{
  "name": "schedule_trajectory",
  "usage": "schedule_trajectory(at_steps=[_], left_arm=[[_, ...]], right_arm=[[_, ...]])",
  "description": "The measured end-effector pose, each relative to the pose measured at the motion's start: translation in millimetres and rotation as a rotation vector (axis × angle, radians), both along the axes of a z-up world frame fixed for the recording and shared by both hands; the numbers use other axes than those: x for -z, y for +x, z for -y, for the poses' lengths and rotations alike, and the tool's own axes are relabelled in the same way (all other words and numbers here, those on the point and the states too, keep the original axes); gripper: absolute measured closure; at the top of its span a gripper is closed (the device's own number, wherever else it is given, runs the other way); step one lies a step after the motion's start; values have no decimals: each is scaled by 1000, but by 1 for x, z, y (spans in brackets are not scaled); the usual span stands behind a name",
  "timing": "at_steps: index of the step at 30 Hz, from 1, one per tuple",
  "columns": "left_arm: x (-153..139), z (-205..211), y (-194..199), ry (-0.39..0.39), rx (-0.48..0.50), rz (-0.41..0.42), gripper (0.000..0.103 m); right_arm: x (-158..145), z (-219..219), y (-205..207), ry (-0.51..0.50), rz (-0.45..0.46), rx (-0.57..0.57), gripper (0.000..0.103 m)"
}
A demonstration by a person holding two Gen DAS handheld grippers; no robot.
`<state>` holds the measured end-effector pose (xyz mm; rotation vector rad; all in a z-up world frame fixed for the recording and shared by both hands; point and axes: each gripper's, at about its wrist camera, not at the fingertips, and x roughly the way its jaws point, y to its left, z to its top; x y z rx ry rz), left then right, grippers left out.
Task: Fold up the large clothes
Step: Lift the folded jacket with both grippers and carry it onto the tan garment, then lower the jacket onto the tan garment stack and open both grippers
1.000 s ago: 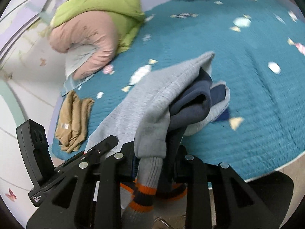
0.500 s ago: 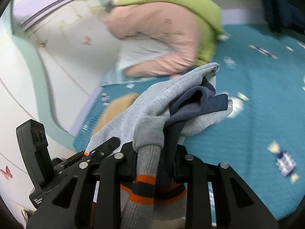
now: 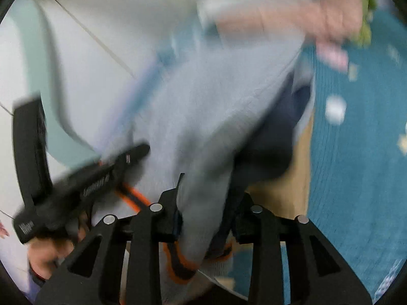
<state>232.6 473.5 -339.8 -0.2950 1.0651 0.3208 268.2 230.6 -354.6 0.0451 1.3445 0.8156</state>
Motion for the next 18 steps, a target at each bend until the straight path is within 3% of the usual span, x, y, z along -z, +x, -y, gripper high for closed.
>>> schedule_trajectory(at_steps=[2, 4, 5, 6, 8, 9, 13, 18], left_arm=[[16, 2, -7, 4, -29, 1, 75], [15, 0, -17, -14, -50, 55, 73], [14, 0, -20, -11, -58, 62, 66], [11, 0, -23, 7, -70, 63, 51], [-1, 4, -29, 87, -92, 66, 29], [-8, 8, -34, 120, -91, 76, 23], [-43, 25, -59, 211, -116, 103, 14], [-95, 76, -84, 215, -86, 183, 12]], right_arm=[[24, 0, -2, -27, -50, -8, 69], [27, 7, -2, -2, -49, 7, 64], [26, 9, 0, 2, -43, 3, 63], [22, 12, 2, 6, -35, -9, 61], [12, 21, 3, 10, -4, -32, 57], [4, 27, 2, 13, 23, -45, 51], [-28, 60, -7, 6, 151, -71, 39], [-70, 112, -23, -31, 263, -73, 21]])
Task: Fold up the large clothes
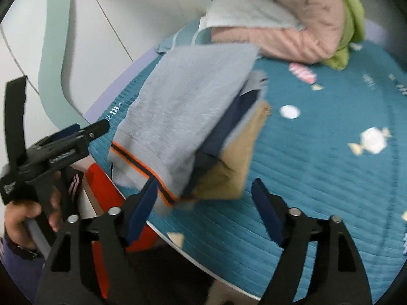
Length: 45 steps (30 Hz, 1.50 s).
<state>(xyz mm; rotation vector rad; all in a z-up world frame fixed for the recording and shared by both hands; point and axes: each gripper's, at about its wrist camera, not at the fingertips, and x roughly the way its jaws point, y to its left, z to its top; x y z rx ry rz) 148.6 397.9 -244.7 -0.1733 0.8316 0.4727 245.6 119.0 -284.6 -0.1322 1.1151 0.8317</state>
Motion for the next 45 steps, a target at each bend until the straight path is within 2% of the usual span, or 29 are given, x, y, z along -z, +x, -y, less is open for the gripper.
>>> schedule_trajectory(at_steps=[3, 8, 10, 13, 19, 22, 26, 31, 36, 45], left_arm=[[-28, 46, -14, -8, 19, 32, 11], [-67, 126, -39, -59, 88, 81, 10], [-84, 162, -53, -26, 106, 96, 6], [-108, 204, -77, 10, 104, 144, 5], [-149, 258, -123, 71, 55, 215, 5], [-164, 276, -139, 105, 49, 237, 5], [-182, 297, -160, 87, 64, 270, 5], [-194, 321, -175, 134, 62, 284, 5], [-206, 343, -187, 134, 82, 332, 5], [-222, 372, -193, 201, 124, 377, 5]], right_arm=[[-25, 30, -21, -8, 25, -13, 12], [-78, 95, -57, -12, 143, 18, 8], [-98, 123, -69, -11, 163, 48, 8], [-122, 154, -86, 16, 181, 72, 8], [-172, 205, -125, 56, 305, 105, 8], [-192, 225, -143, 86, 352, 112, 8], [-214, 245, -163, 118, 413, 113, 8], [-237, 265, -186, 120, 521, 129, 8], [-252, 285, -193, 140, 564, 162, 8], [-261, 308, -195, 167, 587, 196, 8]])
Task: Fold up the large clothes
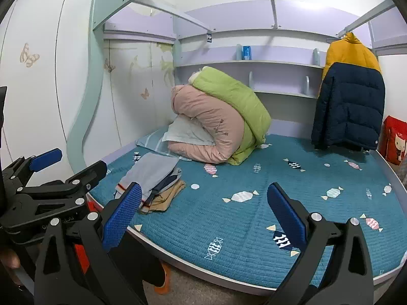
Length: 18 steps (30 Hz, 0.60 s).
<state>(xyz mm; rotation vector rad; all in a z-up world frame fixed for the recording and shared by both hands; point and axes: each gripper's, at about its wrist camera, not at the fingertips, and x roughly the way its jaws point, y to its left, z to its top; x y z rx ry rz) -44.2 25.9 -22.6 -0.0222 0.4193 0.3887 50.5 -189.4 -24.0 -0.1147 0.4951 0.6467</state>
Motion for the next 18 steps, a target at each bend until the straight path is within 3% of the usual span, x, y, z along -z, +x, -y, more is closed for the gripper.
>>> schedule_trajectory(at_steps=[18], left_arm=[[-8, 15, 8, 28, 25, 47, 5]], right_arm=[[-6, 16, 3, 31, 24, 33, 8]])
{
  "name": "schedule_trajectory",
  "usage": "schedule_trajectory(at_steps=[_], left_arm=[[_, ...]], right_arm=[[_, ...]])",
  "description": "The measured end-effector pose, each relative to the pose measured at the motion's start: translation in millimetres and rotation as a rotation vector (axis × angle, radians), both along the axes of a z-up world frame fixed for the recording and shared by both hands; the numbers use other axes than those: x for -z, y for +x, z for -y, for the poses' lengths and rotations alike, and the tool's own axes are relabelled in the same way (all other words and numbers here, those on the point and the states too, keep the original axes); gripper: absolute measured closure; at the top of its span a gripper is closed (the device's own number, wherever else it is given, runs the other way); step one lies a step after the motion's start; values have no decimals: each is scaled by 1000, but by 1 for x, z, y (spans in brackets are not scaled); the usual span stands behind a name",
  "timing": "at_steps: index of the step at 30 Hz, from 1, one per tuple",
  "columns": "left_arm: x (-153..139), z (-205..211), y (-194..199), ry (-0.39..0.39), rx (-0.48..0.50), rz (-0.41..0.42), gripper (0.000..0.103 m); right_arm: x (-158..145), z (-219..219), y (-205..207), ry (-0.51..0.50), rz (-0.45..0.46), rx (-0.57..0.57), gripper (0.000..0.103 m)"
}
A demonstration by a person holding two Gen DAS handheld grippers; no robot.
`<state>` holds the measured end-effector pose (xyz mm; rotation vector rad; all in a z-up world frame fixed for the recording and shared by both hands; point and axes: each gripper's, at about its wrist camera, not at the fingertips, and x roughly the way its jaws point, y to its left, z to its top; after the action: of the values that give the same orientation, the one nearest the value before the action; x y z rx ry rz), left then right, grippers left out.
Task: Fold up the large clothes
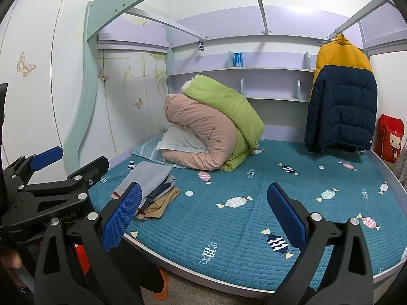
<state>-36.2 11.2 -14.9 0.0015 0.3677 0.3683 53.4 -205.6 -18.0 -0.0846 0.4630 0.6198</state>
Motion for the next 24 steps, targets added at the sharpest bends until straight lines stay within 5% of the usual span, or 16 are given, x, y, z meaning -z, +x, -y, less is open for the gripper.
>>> schedule_trajectory(at_steps=[24], left_arm=[[1, -10, 10, -11, 6, -1, 5]], right_arm=[[0, -7, 5, 1, 5, 11, 8]])
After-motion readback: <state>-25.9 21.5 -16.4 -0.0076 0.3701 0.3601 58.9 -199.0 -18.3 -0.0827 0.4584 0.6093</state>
